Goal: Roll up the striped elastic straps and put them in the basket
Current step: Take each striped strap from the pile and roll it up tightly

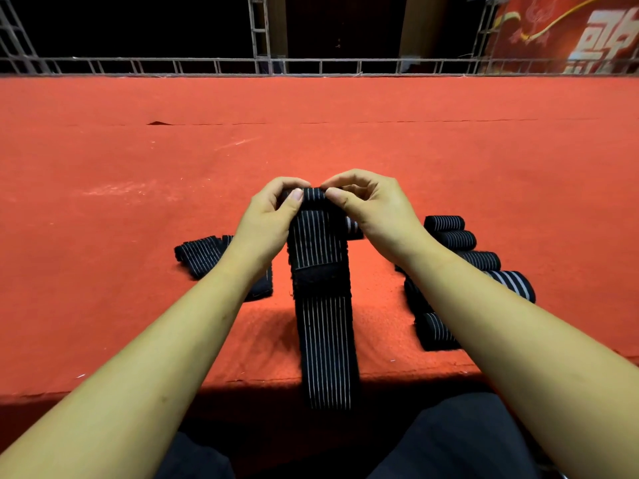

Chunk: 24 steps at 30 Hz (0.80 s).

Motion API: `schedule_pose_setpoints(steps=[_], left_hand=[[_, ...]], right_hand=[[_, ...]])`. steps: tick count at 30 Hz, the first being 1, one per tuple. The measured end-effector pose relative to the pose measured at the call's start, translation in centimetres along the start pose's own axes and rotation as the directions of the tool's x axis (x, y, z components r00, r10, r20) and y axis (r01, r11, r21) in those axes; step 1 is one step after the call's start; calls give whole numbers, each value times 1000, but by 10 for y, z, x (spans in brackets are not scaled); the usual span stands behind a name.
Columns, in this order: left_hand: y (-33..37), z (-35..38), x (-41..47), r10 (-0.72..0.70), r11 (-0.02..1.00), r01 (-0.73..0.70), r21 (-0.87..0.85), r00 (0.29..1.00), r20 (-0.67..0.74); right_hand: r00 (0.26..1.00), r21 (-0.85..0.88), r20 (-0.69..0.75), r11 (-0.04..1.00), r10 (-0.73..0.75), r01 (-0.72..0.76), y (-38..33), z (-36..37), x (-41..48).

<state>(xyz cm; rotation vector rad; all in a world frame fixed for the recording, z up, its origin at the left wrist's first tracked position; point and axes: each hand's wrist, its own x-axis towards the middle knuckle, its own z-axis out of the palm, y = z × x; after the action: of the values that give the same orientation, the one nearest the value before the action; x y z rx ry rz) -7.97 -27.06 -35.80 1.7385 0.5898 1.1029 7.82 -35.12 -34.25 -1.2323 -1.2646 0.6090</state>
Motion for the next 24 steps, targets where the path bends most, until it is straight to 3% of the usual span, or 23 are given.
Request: schedule_pose_setpoints(steps=[5, 10, 14, 19, 24], left_hand=[[0, 0, -4, 63, 997, -65, 28, 996, 67], [0, 3, -4, -122, 990, 119, 78, 992, 43], [-1, 2, -3, -42, 998, 41, 53, 999, 22], [-5, -1, -7, 9, 1000, -8, -7, 995, 101], [-1, 2, -7, -206, 977, 207, 50, 978, -15]], right_hand=[[1000, -9, -1, 1000, 13, -13, 8, 0, -2], [999, -20, -46, 999, 24, -25, 1, 2, -5], [999, 44, -10, 998, 35, -34, 5, 4, -8], [999, 36, -1, 998, 46, -46, 4, 4, -9], [1000, -42, -4, 999, -28, 28, 4, 5, -10]])
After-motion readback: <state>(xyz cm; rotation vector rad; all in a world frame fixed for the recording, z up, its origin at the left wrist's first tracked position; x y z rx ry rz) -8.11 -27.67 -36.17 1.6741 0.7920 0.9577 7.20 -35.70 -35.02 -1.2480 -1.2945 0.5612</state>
